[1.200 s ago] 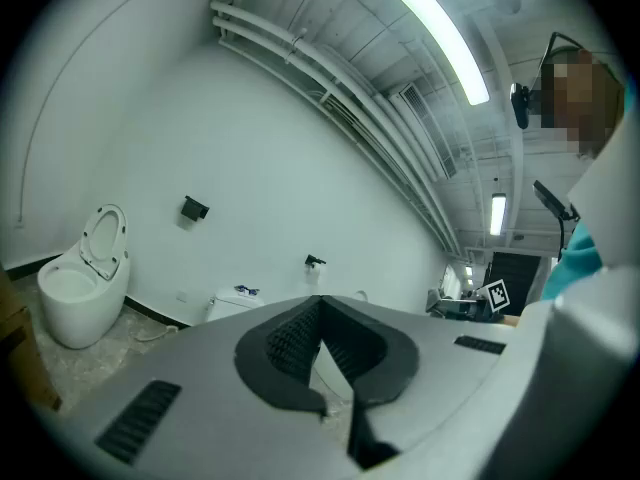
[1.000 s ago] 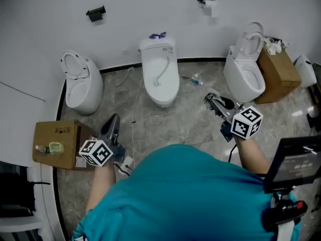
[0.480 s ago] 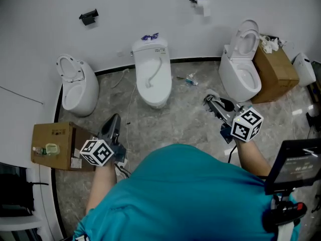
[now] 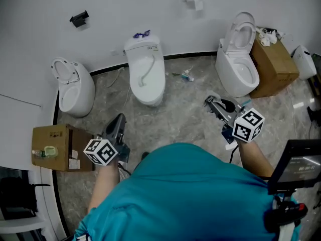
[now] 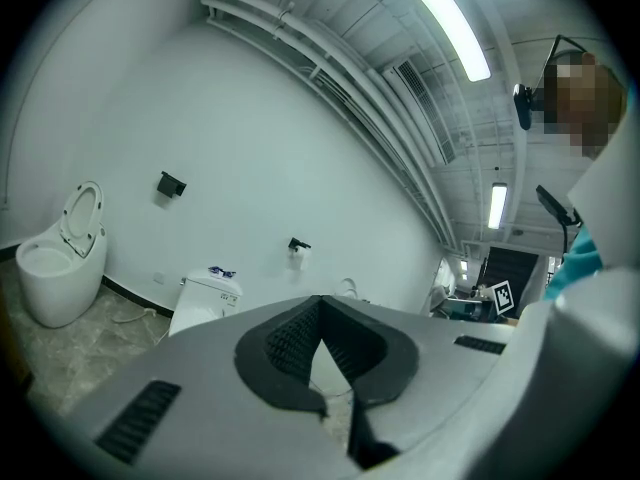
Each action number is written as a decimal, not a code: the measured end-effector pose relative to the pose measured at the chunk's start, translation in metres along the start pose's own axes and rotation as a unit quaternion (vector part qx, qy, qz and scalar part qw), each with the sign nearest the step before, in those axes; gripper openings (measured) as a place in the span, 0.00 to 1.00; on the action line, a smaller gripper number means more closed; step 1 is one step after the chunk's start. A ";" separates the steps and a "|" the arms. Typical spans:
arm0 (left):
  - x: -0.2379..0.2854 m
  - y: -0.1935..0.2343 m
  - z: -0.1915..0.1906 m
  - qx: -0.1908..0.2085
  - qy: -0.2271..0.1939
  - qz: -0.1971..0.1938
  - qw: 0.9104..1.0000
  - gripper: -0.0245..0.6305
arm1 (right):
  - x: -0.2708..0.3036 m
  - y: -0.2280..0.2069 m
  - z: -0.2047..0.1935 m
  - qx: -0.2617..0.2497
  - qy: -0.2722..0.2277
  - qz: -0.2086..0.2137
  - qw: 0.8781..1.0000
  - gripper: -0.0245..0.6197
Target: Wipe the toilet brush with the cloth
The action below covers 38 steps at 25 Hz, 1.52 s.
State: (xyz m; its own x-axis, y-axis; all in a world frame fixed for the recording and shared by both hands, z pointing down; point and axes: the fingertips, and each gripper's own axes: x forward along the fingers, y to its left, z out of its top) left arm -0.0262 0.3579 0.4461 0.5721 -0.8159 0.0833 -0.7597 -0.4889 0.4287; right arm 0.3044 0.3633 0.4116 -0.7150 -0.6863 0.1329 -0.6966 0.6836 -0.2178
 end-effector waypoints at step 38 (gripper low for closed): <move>0.245 0.332 0.106 -0.050 0.071 -0.001 0.996 0.03 | 0.418 -0.168 0.072 0.014 0.047 0.016 0.999 0.09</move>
State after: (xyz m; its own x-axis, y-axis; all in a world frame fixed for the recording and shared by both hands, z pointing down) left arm -0.1708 -0.0367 0.5137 0.6172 -0.7593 0.2064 -0.7283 -0.4520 0.5151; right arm 0.1266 -0.0564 0.4344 -0.7404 -0.6366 0.2158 -0.6721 0.6968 -0.2504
